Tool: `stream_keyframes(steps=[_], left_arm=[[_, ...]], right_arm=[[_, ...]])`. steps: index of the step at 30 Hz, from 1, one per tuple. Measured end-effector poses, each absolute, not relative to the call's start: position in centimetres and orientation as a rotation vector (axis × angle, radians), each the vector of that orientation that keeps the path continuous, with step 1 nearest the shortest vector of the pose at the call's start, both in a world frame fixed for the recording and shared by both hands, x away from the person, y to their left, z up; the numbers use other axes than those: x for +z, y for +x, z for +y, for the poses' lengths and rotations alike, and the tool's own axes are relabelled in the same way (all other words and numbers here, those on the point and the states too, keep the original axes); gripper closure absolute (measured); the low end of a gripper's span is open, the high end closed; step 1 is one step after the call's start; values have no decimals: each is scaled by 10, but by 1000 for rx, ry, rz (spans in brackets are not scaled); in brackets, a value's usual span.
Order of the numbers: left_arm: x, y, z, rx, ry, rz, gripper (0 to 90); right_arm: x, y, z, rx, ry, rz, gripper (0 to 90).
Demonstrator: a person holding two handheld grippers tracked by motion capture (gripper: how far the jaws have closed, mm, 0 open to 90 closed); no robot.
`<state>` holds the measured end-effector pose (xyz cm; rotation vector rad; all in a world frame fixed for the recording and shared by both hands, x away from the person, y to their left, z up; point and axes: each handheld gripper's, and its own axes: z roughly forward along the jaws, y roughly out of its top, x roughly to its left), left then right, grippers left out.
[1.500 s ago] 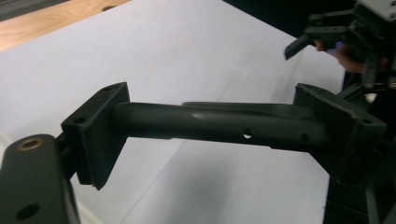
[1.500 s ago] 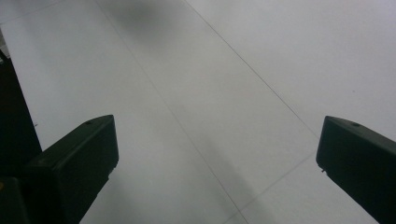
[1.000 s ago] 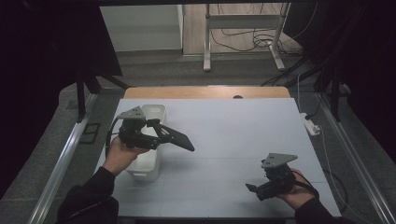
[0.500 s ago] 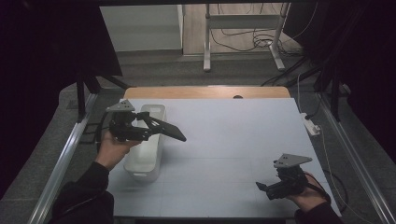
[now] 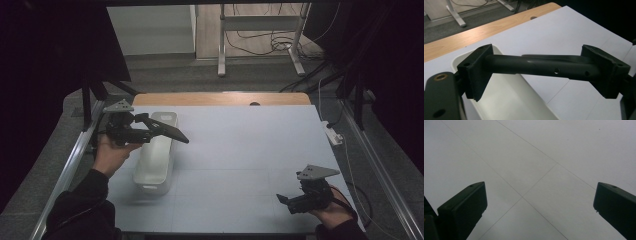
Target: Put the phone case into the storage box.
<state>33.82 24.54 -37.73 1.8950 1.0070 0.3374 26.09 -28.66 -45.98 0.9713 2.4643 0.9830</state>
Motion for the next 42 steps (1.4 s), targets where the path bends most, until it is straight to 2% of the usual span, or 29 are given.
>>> stream_keyframes(steps=[17, 42], left_arm=[[-363, 342, 264, 423, 1891, 1121, 150], [-367, 373, 250, 499, 1926, 1342, 149]], right_arm=[[-456, 254, -290, 967, 1005, 2435, 0], [-454, 248, -292, 955, 1006, 2434, 0]])
